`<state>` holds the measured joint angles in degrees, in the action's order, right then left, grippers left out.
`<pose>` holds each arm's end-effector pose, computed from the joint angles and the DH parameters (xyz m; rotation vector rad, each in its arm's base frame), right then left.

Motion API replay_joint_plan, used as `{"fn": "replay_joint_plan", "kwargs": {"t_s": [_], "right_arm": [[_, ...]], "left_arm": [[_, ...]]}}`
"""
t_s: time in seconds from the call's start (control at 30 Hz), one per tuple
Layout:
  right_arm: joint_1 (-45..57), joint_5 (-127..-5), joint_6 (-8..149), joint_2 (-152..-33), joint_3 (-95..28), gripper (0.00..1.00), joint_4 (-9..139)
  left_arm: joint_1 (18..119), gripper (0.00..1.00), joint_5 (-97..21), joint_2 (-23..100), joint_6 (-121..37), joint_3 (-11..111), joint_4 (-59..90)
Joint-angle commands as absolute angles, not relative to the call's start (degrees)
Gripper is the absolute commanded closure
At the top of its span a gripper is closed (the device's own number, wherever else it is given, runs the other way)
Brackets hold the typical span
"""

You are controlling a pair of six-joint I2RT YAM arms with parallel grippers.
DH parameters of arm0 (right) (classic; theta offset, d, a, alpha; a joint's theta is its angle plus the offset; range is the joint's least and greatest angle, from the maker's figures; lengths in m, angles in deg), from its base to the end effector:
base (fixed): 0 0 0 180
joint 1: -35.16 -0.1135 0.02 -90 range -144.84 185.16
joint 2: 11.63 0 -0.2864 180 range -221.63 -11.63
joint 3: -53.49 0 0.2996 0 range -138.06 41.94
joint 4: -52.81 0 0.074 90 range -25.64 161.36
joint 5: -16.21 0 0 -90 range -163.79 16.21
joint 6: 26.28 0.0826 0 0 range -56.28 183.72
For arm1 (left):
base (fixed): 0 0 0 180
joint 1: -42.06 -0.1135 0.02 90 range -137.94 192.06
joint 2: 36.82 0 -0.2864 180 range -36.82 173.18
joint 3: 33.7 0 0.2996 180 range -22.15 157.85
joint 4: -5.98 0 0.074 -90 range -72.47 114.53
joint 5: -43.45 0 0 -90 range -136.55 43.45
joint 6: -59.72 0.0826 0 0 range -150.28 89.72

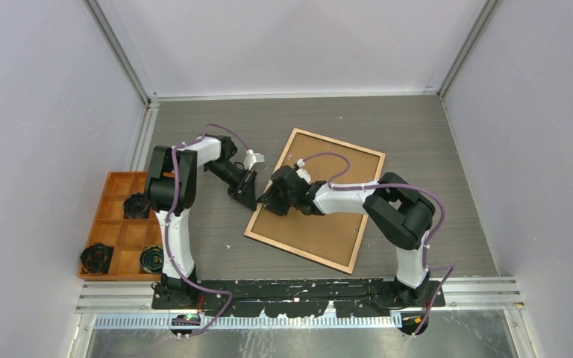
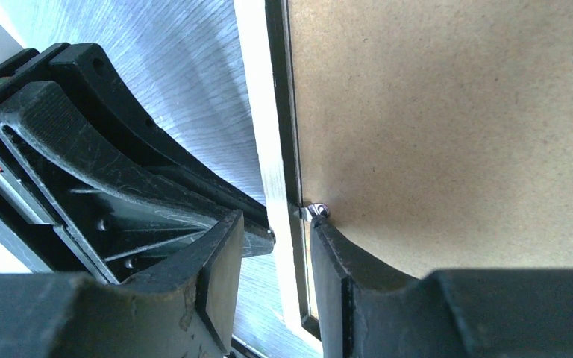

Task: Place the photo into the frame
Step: Install the photo frame at the center of the board.

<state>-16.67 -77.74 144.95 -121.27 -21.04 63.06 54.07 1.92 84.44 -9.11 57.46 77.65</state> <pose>0.2957 0.3670 0.0996 0.6986 2.5170 0.9477 0.3799 -0.1440 0.0820 -0.6616 -2.6668 1.2542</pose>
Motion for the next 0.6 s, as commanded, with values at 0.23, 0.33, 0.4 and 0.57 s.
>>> {"fn": "replay_joint_plan", "kwargs": {"t_s": [0.23, 0.33, 0.4, 0.57], "right_arm": [[-13.9, -79.4, 141.2, -116.4, -18.8, 0.41, 59.3], [-12.4, -78.2, 139.7, -110.3, -17.0, 0.35, 59.8], [-10.6, -76.7, 138.6, -106.2, -15.6, 0.31, 61.4], [-3.6, -80.9, 132.7, -92.9, -12.7, 0.17, 75.5]], "left_arm": [[54.9, 0.87, -1.2, 81.9, -5.8, 56.6, 79.3], [54.7, 0.87, -1.7, 81.2, -4.9, 57.5, 80.8], [54.5, 0.87, -1.9, 80.6, -4.6, 58.0, 81.5], [54.3, 0.86, -3.5, 79.6, -4.6, 58.7, 81.6]]}}
